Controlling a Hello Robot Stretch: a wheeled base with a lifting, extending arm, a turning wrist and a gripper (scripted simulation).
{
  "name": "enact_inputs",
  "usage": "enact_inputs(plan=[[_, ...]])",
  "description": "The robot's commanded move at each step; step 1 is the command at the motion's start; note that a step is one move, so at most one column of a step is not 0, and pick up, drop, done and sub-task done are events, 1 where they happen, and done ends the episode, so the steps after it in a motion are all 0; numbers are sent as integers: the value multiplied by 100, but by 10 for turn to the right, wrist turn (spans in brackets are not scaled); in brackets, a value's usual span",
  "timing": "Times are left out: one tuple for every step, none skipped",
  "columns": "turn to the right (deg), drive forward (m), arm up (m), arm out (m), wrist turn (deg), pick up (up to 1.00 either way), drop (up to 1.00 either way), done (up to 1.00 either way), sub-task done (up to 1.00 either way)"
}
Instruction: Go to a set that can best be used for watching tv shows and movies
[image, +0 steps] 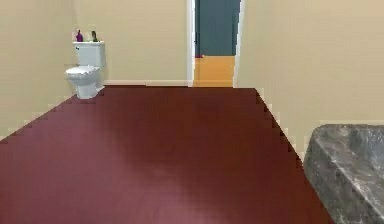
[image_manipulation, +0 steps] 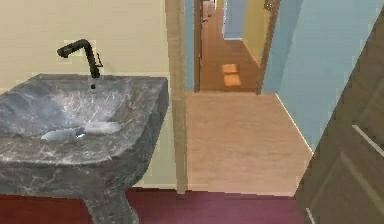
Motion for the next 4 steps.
enact_inputs(plan=[[0, 10, 0, 0, 0, 0, 0, 0, 0], [30, 0, 0, 0, 0, 0, 0, 0, 0], [0, 100, 0, 0, 0, 0, 0, 0, 0], [0, 100, 0, 0, 0, 0, 0, 0, 0]])
